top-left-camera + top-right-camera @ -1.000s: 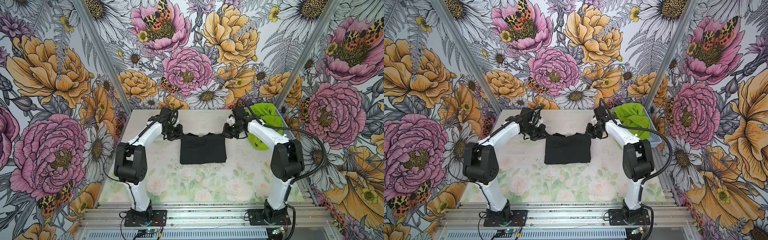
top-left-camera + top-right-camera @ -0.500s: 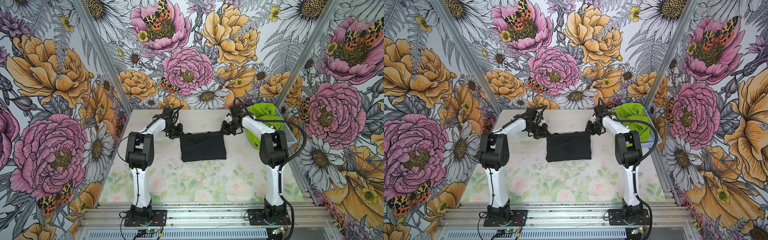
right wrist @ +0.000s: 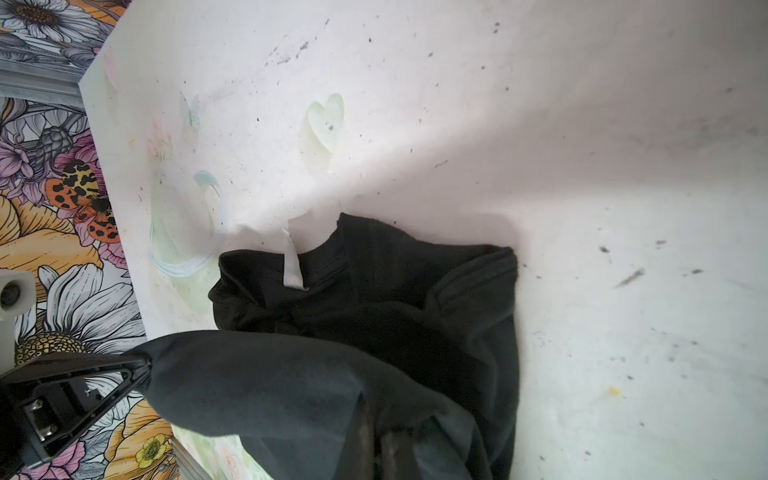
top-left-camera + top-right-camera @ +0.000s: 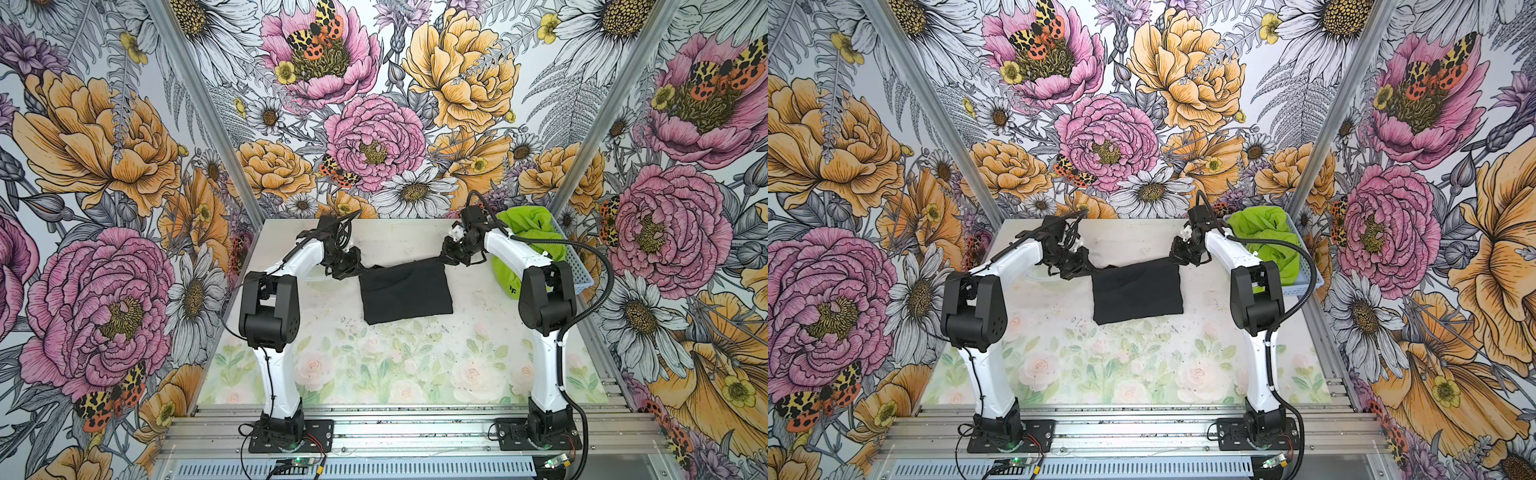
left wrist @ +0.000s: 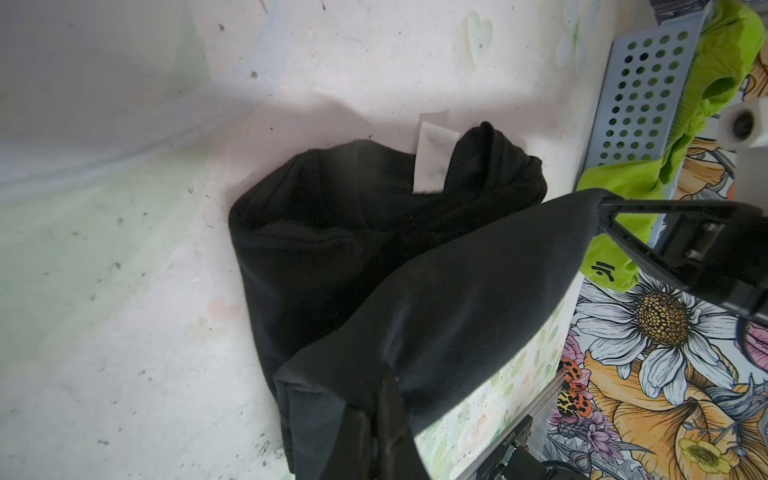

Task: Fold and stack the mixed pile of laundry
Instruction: 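Fold the near edge over toward the collar with both grippers, then release the fold and smooth the folded shirt with both grippers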

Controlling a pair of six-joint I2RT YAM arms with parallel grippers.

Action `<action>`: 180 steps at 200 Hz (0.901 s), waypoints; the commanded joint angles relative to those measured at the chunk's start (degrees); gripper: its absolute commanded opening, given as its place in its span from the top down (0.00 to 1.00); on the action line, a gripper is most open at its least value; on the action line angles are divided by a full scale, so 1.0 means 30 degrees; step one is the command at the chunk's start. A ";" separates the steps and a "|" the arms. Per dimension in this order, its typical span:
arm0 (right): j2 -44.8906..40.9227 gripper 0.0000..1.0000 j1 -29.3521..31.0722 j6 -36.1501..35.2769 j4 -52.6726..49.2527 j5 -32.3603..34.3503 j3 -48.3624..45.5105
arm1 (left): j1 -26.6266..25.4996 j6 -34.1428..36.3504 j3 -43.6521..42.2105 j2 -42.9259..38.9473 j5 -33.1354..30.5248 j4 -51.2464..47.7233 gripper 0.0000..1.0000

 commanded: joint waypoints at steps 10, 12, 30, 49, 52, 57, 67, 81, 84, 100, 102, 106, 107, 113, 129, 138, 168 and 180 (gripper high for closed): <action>0.0325 1.00 -0.0179 -0.0128 0.0253 0.0148 0.1039 | 0.0344 -0.0001 -0.0547 -0.0922 -0.0404 0.0220 1.00; 0.0342 1.00 -0.0194 -0.0130 0.0256 0.0172 0.1064 | 0.0335 0.0028 -0.0547 -0.0845 -0.0380 0.0235 1.00; 0.0703 1.00 -0.0189 -0.0129 0.0257 0.0180 0.1240 | 0.0341 0.0272 -0.0199 -0.0078 -0.0200 0.0221 1.00; 0.1024 1.00 -0.0202 -0.0130 0.0257 0.0350 0.1416 | 0.0306 0.0421 0.0412 0.0679 -0.0196 0.0235 1.00; 0.1053 1.00 -0.0204 -0.0138 0.0257 0.0395 0.1445 | 0.0316 0.0431 0.0506 0.0777 -0.0222 0.0222 1.00; 0.1103 1.00 -0.0223 -0.0151 0.0257 0.0442 0.1468 | 0.0306 0.0435 0.0611 0.0924 -0.0251 0.0221 1.00; 0.1198 1.00 -0.0223 -0.0159 0.0256 0.0543 0.1511 | 0.0309 0.0516 0.0805 0.1150 -0.0284 0.0236 1.00; 0.1489 1.00 -0.0209 -0.0160 0.0257 0.0550 0.1669 | 0.0376 0.0503 0.0857 0.1276 -0.0411 0.0249 1.00; 0.1568 1.00 -0.0208 -0.0145 0.0257 0.0534 0.1715 | 0.0413 0.0529 0.0851 0.1302 -0.0428 0.0223 1.00; 0.1953 1.00 -0.0208 -0.0188 0.0257 0.0522 0.1991 | 0.0493 0.0630 0.0801 0.1425 -0.0651 0.0221 1.00; 0.2024 1.00 -0.0208 -0.0196 0.0257 0.0514 0.2064 | 0.0501 0.0633 0.0778 0.1426 -0.0684 0.0235 1.00; 0.2137 1.00 -0.0216 -0.0242 0.0253 0.0516 0.2158 | 0.0541 0.0633 0.0757 0.1471 -0.0813 0.0221 1.00; 0.2170 1.00 -0.0212 -0.0230 0.0255 0.0523 0.2187 | 0.0547 0.0633 0.0749 0.1478 -0.0842 0.0220 1.00; 0.2350 0.96 -0.0213 -0.0263 0.0257 0.0505 0.2419 | 0.0610 0.0610 0.0691 0.1536 -0.1068 0.0221 1.00; 0.2638 0.71 -0.0205 -0.0410 0.0257 0.0642 0.3197 | 0.0735 0.0419 0.0658 0.1545 -0.1836 0.0226 0.73; 0.2574 0.61 -0.0182 -0.0515 0.0284 0.0775 0.3611 | 0.0737 0.0261 0.0675 0.1404 -0.2282 0.0314 0.48; 0.1051 0.48 -0.0077 -0.0792 0.0257 0.1724 0.3360 | 0.0597 -0.0299 0.0460 -0.0096 -0.3460 0.0637 0.26; 0.0064 0.46 0.0130 -0.0853 0.0271 0.2031 0.2394 | 0.0361 -0.0384 0.0211 -0.0905 -0.3846 0.0630 0.01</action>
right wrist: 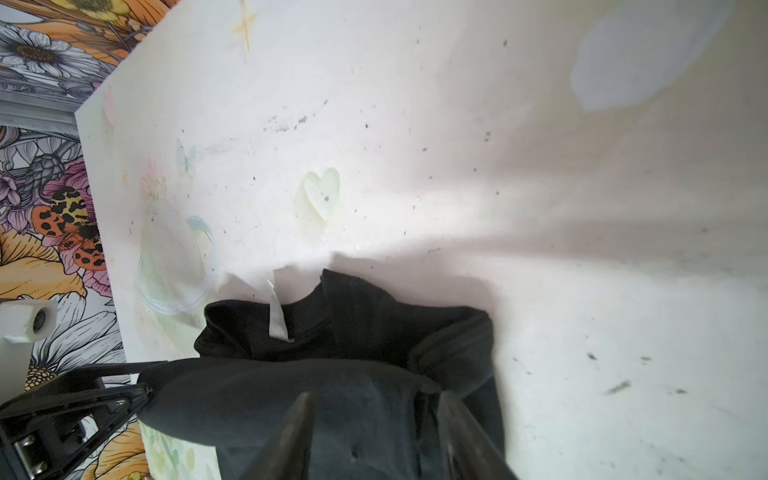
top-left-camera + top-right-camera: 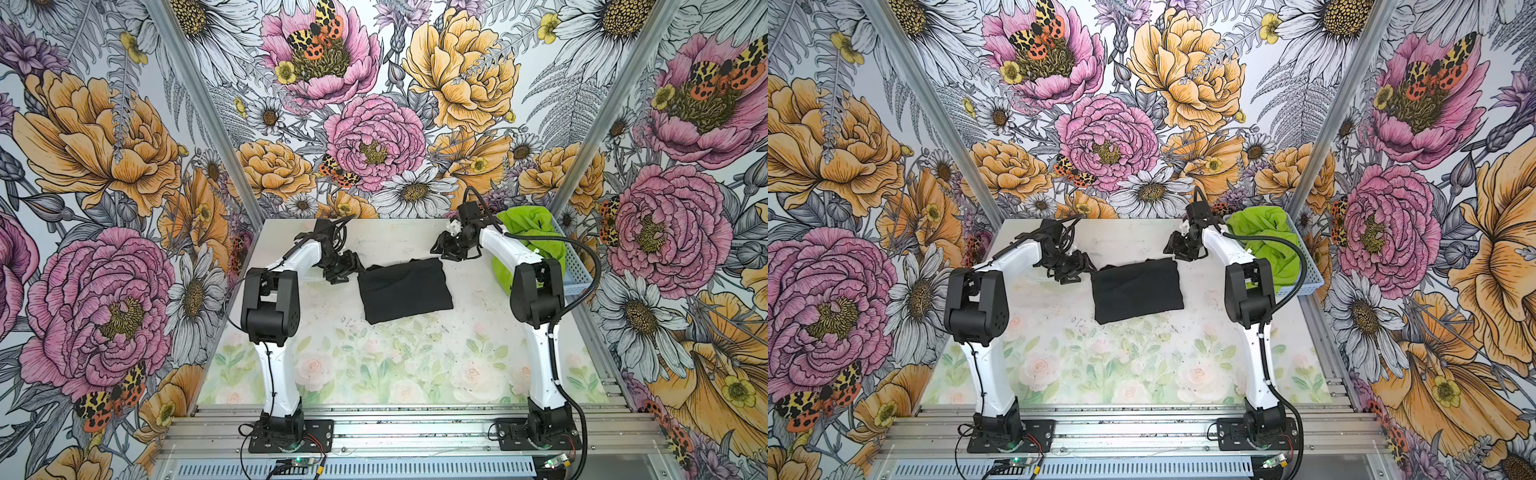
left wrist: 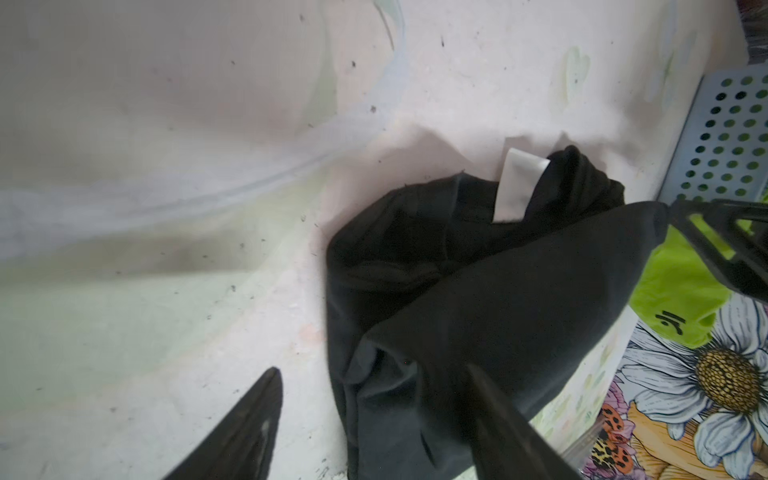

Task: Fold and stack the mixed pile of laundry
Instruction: 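Release the fold and smooth the folded shirt with both grippers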

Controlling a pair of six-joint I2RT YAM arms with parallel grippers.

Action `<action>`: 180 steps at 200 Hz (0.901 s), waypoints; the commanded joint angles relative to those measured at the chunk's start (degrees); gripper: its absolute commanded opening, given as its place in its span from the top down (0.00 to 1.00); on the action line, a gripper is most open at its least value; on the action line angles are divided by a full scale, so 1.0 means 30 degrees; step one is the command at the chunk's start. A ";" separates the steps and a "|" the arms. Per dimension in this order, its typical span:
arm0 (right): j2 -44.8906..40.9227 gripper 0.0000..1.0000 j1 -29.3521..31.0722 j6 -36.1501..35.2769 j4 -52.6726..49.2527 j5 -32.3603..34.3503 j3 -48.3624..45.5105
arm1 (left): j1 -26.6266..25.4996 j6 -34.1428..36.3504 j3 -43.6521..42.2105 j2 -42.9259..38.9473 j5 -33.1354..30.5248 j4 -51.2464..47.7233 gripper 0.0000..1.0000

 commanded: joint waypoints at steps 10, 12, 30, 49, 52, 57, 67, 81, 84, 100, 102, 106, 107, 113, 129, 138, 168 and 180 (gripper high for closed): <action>-0.2872 0.46 0.0511 -0.0388 0.0206 0.1115 -0.1500 | -0.0512 -0.0370 -0.0356 -0.2758 -0.1673 0.0633 0.01; -0.2975 0.46 0.0572 -0.0389 0.0206 0.1100 -0.1728 | -0.0565 -0.0359 -0.0414 -0.2874 -0.1679 0.0637 0.01; -0.3772 0.46 0.1264 -0.0260 0.0482 0.0662 -0.3543 | -0.1448 -0.0372 -0.0971 -0.3456 -0.1404 0.0666 0.01; -0.3899 0.49 0.1886 -0.0032 0.1124 0.0286 -0.4906 | -0.2587 -0.0469 -0.1422 -0.3263 -0.1128 0.0805 0.01; -0.3859 0.49 0.1987 -0.0004 0.1251 0.0198 -0.5027 | -0.2688 -0.0522 -0.1478 -0.3200 -0.1125 0.0853 0.01; -0.3737 0.50 0.2093 0.0074 0.1427 0.0121 -0.5188 | -0.2895 -0.0588 -0.1533 -0.3023 -0.1086 0.0964 0.01; -0.3365 0.52 0.2302 0.0101 0.1704 0.0060 -0.5136 | -0.3348 -0.0670 -0.1480 -0.2580 -0.0957 0.1272 0.01; -0.2670 0.54 0.2415 0.0052 0.2023 0.0234 -0.4670 | -0.3695 -0.0692 -0.1114 -0.1741 -0.0942 0.1651 0.01; -0.2501 0.54 0.2412 0.0050 0.2088 0.0298 -0.4495 | -0.3706 -0.0709 -0.0945 -0.1542 -0.0948 0.1709 0.01; -0.1369 0.55 0.2314 -0.0125 0.2139 0.0606 -0.3154 | -0.3649 -0.0693 0.0052 -0.0376 -0.1103 0.1982 0.01; -0.1208 0.55 0.2282 -0.0133 0.2139 0.0614 -0.2962 | -0.3613 -0.0682 0.0200 -0.0228 -0.1119 0.1984 0.01; -0.0932 0.56 0.2230 -0.0146 0.2125 0.0642 -0.2560 | -0.3570 -0.0625 0.0527 0.0046 -0.1188 0.1987 0.01; -0.0853 0.56 0.2212 -0.0151 0.2117 0.0659 -0.2460 | -0.3551 -0.0607 0.0613 0.0110 -0.1215 0.1986 0.01; -0.0415 0.56 0.2193 -0.0157 0.2114 0.0709 -0.1948 | -0.3440 -0.0566 0.1047 0.0473 -0.1343 0.1982 0.01; 0.0567 0.56 0.1997 -0.0111 0.2082 0.0893 -0.0473 | -0.3136 -0.0460 0.2077 0.1440 -0.1553 0.2015 0.01; 0.1043 0.56 0.1872 0.0004 0.2081 0.0904 0.0109 | -0.2908 -0.0443 0.2537 0.1998 -0.1439 0.2016 0.01; 0.2062 0.56 0.1484 0.0167 0.2052 0.1105 0.0961 | -0.2302 -0.0421 0.3101 0.3089 -0.1457 0.2015 0.01; 0.2228 0.56 0.1305 0.0159 0.2052 0.1135 0.0901 | -0.2136 -0.0392 0.2978 0.3262 -0.1494 0.2015 0.01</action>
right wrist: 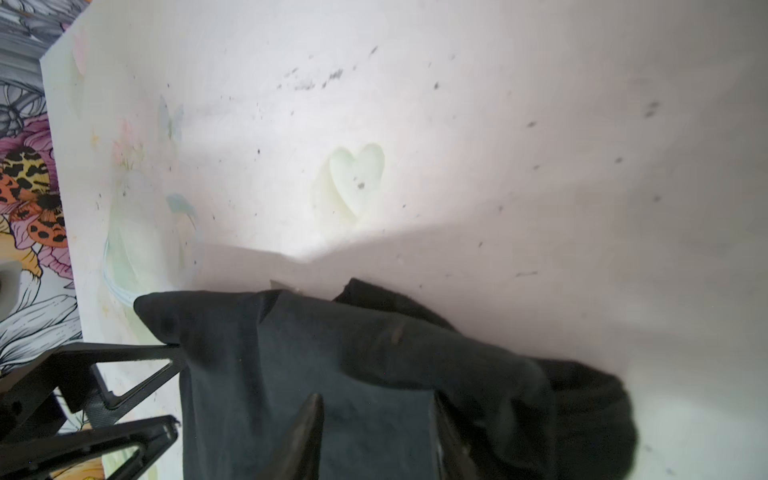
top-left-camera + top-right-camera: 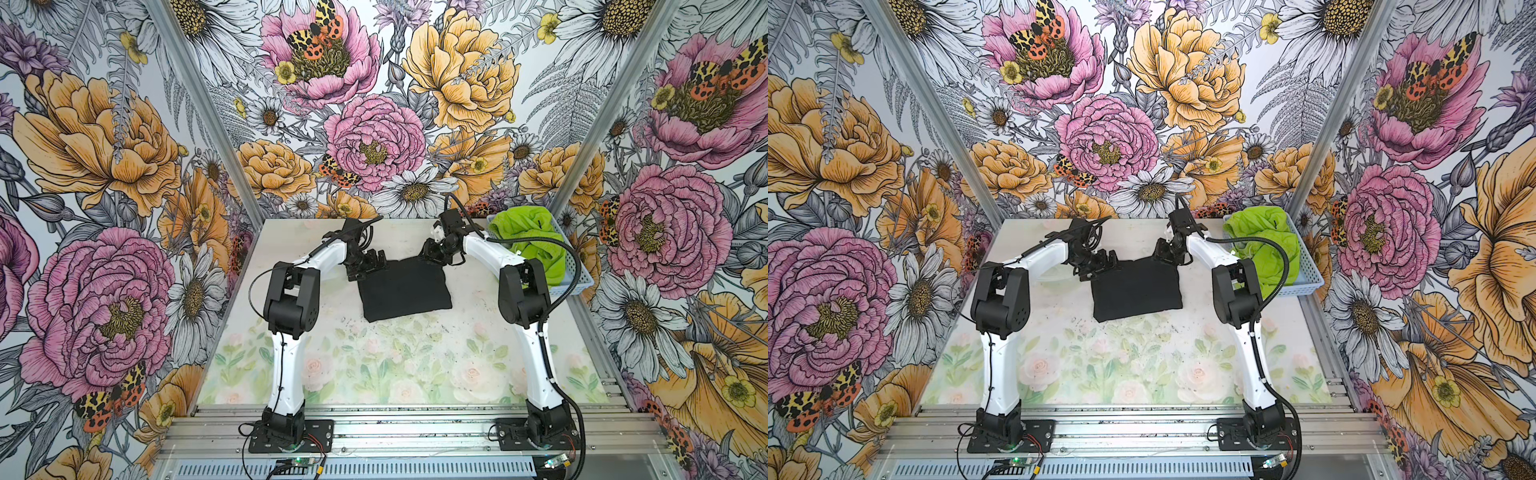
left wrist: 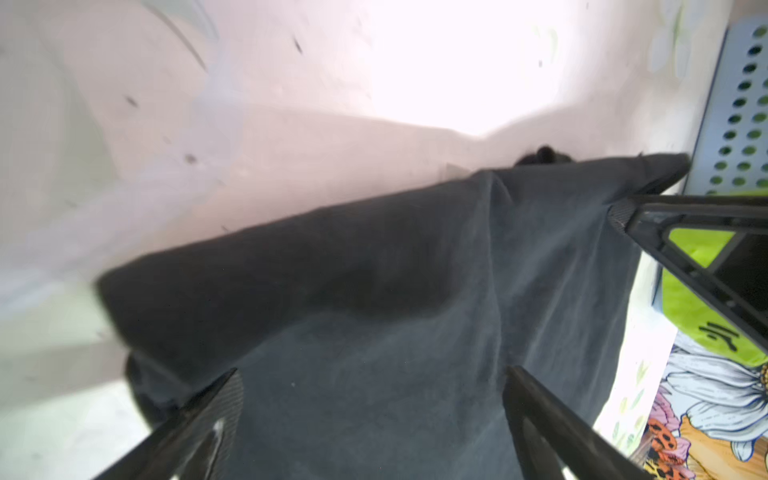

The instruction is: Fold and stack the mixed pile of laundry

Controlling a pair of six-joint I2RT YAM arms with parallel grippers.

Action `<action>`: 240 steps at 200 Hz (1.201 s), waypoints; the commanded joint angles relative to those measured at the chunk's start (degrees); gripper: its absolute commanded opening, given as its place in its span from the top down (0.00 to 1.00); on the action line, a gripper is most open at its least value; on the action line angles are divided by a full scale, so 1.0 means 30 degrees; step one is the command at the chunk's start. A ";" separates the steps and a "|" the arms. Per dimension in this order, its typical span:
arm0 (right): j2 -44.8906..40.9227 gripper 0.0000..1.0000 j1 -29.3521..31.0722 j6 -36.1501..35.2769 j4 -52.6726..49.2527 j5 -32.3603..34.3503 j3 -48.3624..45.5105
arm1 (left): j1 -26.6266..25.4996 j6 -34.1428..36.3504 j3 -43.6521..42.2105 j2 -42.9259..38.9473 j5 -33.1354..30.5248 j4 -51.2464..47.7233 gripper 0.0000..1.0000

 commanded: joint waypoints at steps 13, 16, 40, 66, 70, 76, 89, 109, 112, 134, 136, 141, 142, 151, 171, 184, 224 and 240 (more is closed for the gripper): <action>0.0655 0.56 -0.0377 0.0155 0.0288 0.0310 0.0513 | 0.0614 0.0206 0.0074 0.0549 -0.0507 0.0636 0.01; 0.0678 0.56 -0.0389 0.0137 0.0288 0.0269 0.0464 | 0.0625 0.0212 0.0003 0.0555 -0.0493 0.0676 0.01; 0.0715 0.56 -0.0440 0.0016 0.0179 0.0199 0.0051 | 0.0726 0.0198 -0.0522 0.0721 -0.0502 0.0843 0.01; 0.0393 0.56 -0.0429 -0.0042 0.0114 0.0566 -0.0859 | 0.0928 -0.0018 -0.1217 0.0556 -0.0540 0.1278 0.01; 0.0318 0.56 -0.0424 -0.0076 0.0113 0.0622 -0.1022 | 0.0953 -0.0061 -0.1288 0.0506 -0.0588 0.1318 0.01; 0.0193 0.56 -0.0453 -0.0107 0.0113 0.0655 -0.1238 | 0.0988 -0.0080 -0.1388 0.0387 -0.0623 0.1403 0.01; -0.0200 0.57 -0.0481 -0.0154 0.0112 0.0795 -0.1619 | 0.0967 -0.0108 -0.1404 -0.0033 -0.0687 0.1416 0.01; -0.1447 0.55 -0.0490 -0.0380 0.0127 0.1256 -0.2222 | 0.0492 -0.0080 -0.1393 -0.1252 -0.1394 0.1403 0.01; -0.1716 0.54 -0.0480 -0.0427 0.0140 0.1358 -0.2291 | 0.0368 -0.0029 -0.1381 -0.1487 -0.1621 0.1388 0.01; -0.3776 0.47 -0.0510 -0.0732 0.0142 0.2490 -0.3290 | -0.0747 -0.0371 -0.1567 -0.2840 -0.2880 0.1329 0.01; -0.3945 0.46 -0.0516 -0.0751 0.0142 0.2595 -0.3405 | -0.0803 -0.0431 -0.1585 -0.2958 -0.2946 0.1313 0.01; -0.4479 0.43 -0.0510 -0.0819 0.0146 0.2841 -0.3729 | -0.1176 -0.0646 -0.1646 -0.3136 -0.3194 0.1298 0.01; -0.4577 0.43 -0.0509 -0.0827 0.0144 0.2877 -0.3776 | -0.1248 -0.0685 -0.1653 -0.3184 -0.3242 0.1298 0.01; -0.5417 0.39 -0.0538 -0.0865 0.0138 0.3267 -0.4434 | -0.1914 -0.0985 -0.1750 -0.3496 -0.3762 0.1189 0.01; -0.7365 0.31 -0.0571 -0.0953 0.0127 0.3963 -0.6162 | -0.3509 -0.1465 -0.1560 -0.3529 -0.4720 0.0553 0.01; -0.8537 0.29 -0.0612 -0.0982 0.0171 0.4239 -0.7302 | -0.4451 -0.1802 -0.1188 -0.3051 -0.5486 -0.0044 0.01; -1.1540 0.27 -0.0713 -0.1124 0.0171 0.4809 -1.0775 | -0.6202 -0.2307 0.0634 -0.0736 -0.6406 -0.1327 0.05; -1.2530 0.26 -0.0799 -0.1160 0.0177 0.4989 -1.1877 | -0.6616 -0.2299 0.1034 0.0159 -0.6221 -0.1670 0.08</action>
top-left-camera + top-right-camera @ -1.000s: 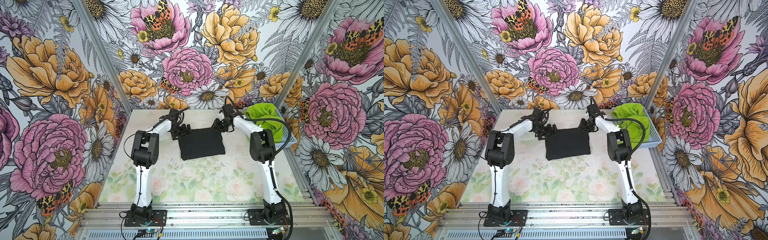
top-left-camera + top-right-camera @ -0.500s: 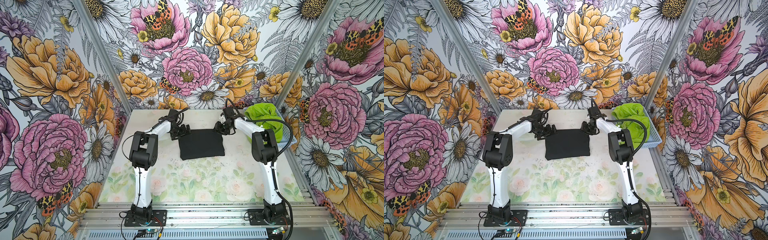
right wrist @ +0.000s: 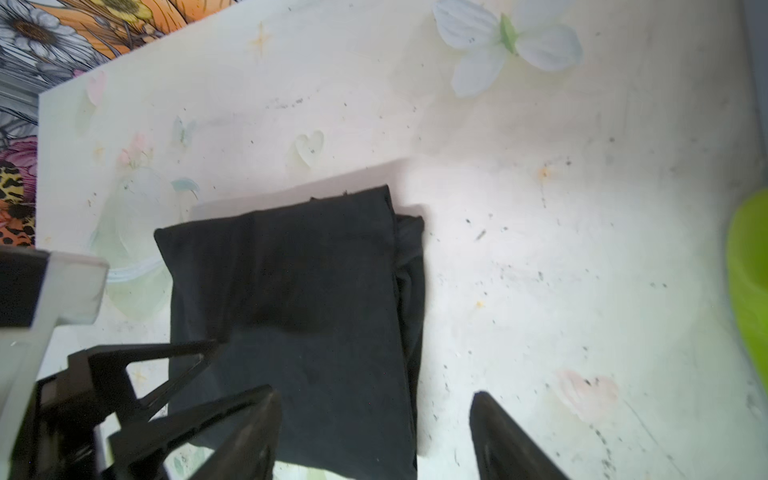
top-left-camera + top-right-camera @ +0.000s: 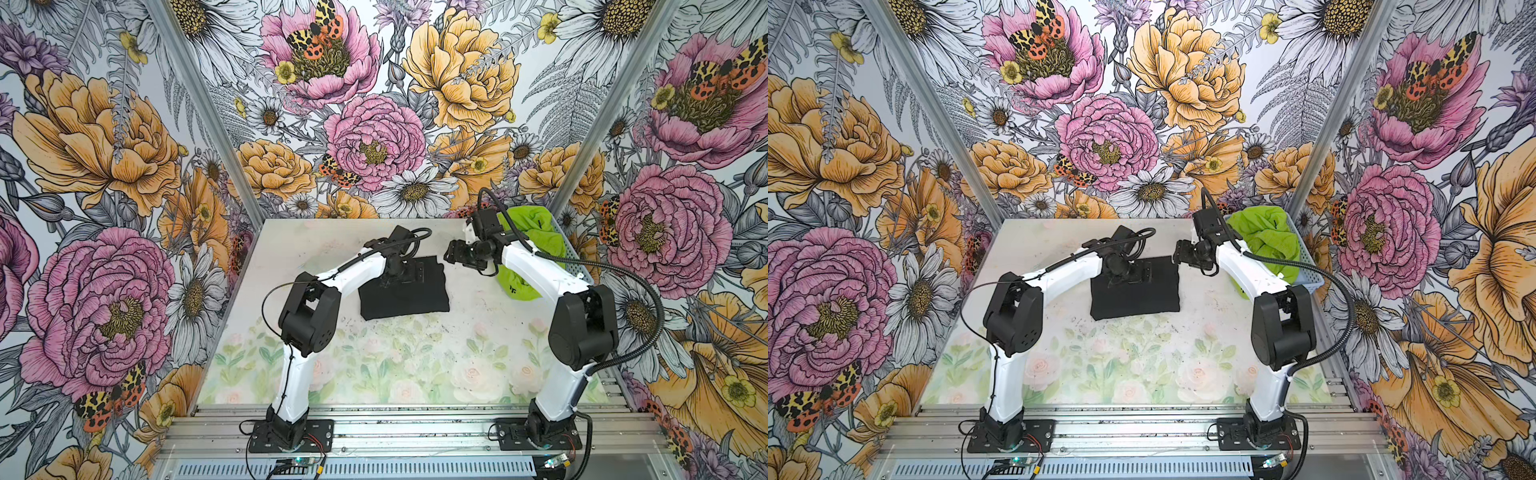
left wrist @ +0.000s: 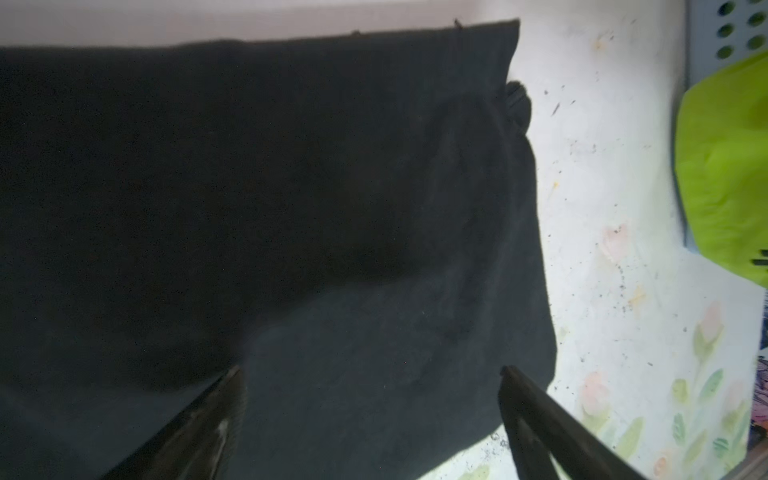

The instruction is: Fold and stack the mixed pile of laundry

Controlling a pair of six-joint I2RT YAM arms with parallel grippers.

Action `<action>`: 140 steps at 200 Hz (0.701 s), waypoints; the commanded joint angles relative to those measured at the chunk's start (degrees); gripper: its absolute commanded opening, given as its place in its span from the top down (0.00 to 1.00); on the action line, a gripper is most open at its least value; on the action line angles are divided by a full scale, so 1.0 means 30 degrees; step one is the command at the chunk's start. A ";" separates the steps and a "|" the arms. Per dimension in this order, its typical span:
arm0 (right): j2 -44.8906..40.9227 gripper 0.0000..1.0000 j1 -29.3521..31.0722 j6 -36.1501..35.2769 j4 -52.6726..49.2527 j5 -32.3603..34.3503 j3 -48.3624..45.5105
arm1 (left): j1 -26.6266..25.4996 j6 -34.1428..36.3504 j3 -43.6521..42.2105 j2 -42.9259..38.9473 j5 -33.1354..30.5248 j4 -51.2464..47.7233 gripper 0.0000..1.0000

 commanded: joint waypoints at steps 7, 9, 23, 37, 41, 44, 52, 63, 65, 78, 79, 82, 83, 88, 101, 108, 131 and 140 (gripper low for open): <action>-0.1541 0.26 -0.0225 -0.0270 -0.0147 0.0911 -0.1840 | -0.0303 -0.0420 0.0740 0.1477 -0.0897 -0.1188 0.09; -0.1654 0.26 -0.0224 -0.0269 -0.0149 0.0924 -0.1936 | -0.0355 -0.0420 0.0706 0.1537 -0.0873 -0.1204 0.09; -0.2270 0.25 -0.0298 -0.0285 -0.0149 0.1043 -0.2556 | -0.0488 -0.0346 0.0336 0.1778 -0.0737 -0.1187 0.09; -0.2697 0.25 -0.0325 -0.0270 -0.0149 0.1052 -0.2945 | -0.0444 -0.0057 -0.0246 0.1871 -0.0601 -0.1275 0.10; -0.2805 0.25 -0.0329 -0.0282 -0.0149 0.1073 -0.2990 | -0.0378 0.0061 -0.0404 0.1870 -0.0630 -0.1335 0.09; -0.2877 0.25 -0.0366 -0.0271 -0.0149 0.1049 -0.3051 | -0.0311 0.0186 -0.0572 0.1876 -0.0667 -0.1379 0.09; -0.3038 0.25 -0.0352 -0.0272 -0.0149 0.0975 -0.3105 | -0.0149 0.0567 -0.1015 0.1787 -0.0701 -0.1463 0.09; -0.3228 0.25 -0.0365 -0.0269 -0.0155 0.0936 -0.3110 | 0.0262 0.1018 -0.1666 0.1558 -0.0884 -0.1670 0.09; -0.3233 0.25 -0.0354 -0.0255 -0.0151 0.0930 -0.3096 | 0.0350 0.1075 -0.1814 0.1506 -0.0906 -0.1720 0.09; -0.3450 0.25 -0.0363 -0.0239 -0.0179 0.0789 -0.3010 | 0.1020 0.1758 -0.2638 0.1050 -0.0947 -0.1863 0.09; -0.3459 0.25 -0.0356 -0.0240 -0.0179 0.0771 -0.3001 | 0.1086 0.1812 -0.2690 0.0986 -0.0964 -0.1903 0.09; -0.3538 0.25 -0.0362 -0.0253 -0.0179 0.0728 -0.2990 | 0.1290 0.1943 -0.2897 0.0853 -0.0979 -0.1959 0.09; -0.3538 0.25 -0.0362 -0.0253 -0.0179 0.0728 -0.2990 | 0.1367 0.1992 -0.2966 0.0829 -0.1010 -0.1980 0.09; -0.3596 0.24 -0.0359 -0.0197 -0.0180 0.0654 -0.2943 | 0.1664 0.2269 -0.3275 0.0561 -0.1066 -0.2025 0.09; -0.3769 0.24 -0.0363 -0.0182 -0.0179 0.0447 -0.2768 | 0.2618 0.3075 -0.4048 -0.0068 -0.1165 -0.2234 0.09; -0.3875 0.24 -0.0324 -0.0168 -0.0179 0.0384 -0.2719 | 0.3121 0.3668 -0.4444 -0.0360 -0.1149 -0.2311 0.09; -0.4269 0.24 -0.0308 -0.0042 -0.0212 0.0211 -0.2729 | 0.5102 0.5875 -0.5199 -0.1062 -0.1187 -0.2986 0.09; -0.4456 0.24 -0.0295 0.0008 -0.0208 0.0152 -0.2762 | 0.5941 0.6762 -0.5320 -0.1251 -0.1264 -0.3376 0.10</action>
